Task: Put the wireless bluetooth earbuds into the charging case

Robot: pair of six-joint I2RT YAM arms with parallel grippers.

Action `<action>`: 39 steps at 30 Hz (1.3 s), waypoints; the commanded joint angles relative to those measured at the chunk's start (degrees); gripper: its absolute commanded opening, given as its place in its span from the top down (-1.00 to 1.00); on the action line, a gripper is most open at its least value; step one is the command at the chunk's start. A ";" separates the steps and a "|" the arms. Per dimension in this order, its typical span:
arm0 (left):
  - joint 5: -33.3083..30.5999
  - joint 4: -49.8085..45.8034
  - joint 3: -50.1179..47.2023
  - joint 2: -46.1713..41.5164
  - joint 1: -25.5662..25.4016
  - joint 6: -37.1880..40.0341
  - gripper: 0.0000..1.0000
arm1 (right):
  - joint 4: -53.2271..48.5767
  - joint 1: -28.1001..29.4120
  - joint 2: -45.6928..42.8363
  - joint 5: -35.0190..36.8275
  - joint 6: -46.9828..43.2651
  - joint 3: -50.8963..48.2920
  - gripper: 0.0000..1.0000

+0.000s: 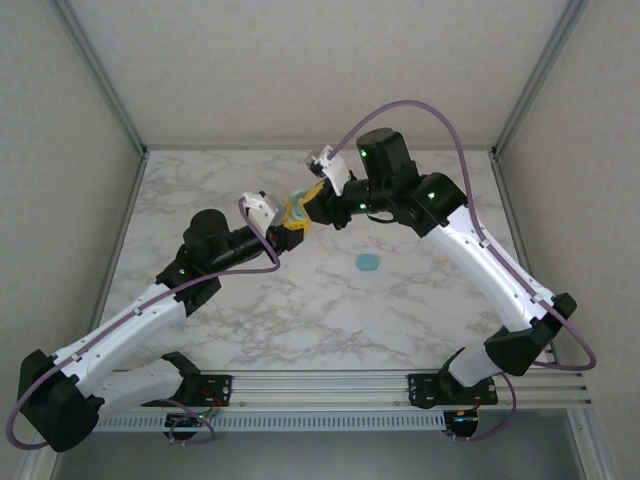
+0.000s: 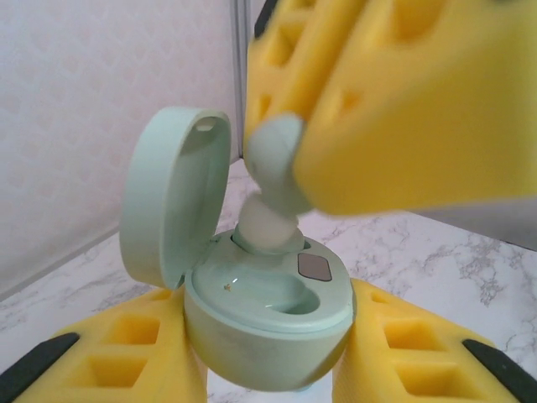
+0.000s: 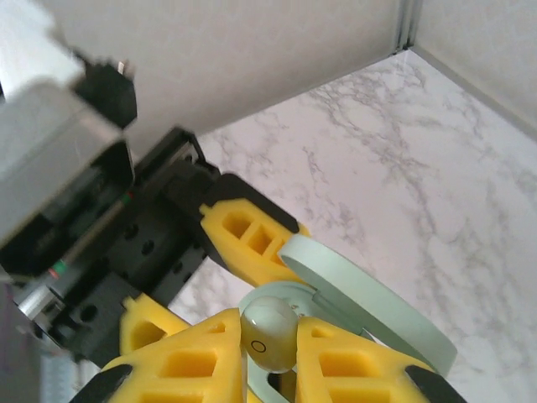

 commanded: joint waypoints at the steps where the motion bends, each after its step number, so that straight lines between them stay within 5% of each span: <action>1: -0.65 2.48 0.34 -0.18 -0.44 1.36 0.58 | 0.34 -0.90 0.42 -3.80 10.28 2.62 0.63; 18: -2.09 2.68 0.40 -0.18 -0.43 2.44 0.58 | -12.10 -1.69 6.03 -4.36 23.41 11.57 0.65; 31: -1.45 2.99 0.87 0.56 -0.46 2.07 0.58 | -13.41 -1.03 7.53 -6.74 25.71 11.91 0.63; 39: -0.95 3.50 0.89 0.61 -0.43 1.61 0.58 | -15.37 -0.83 8.20 -2.18 25.89 12.09 0.63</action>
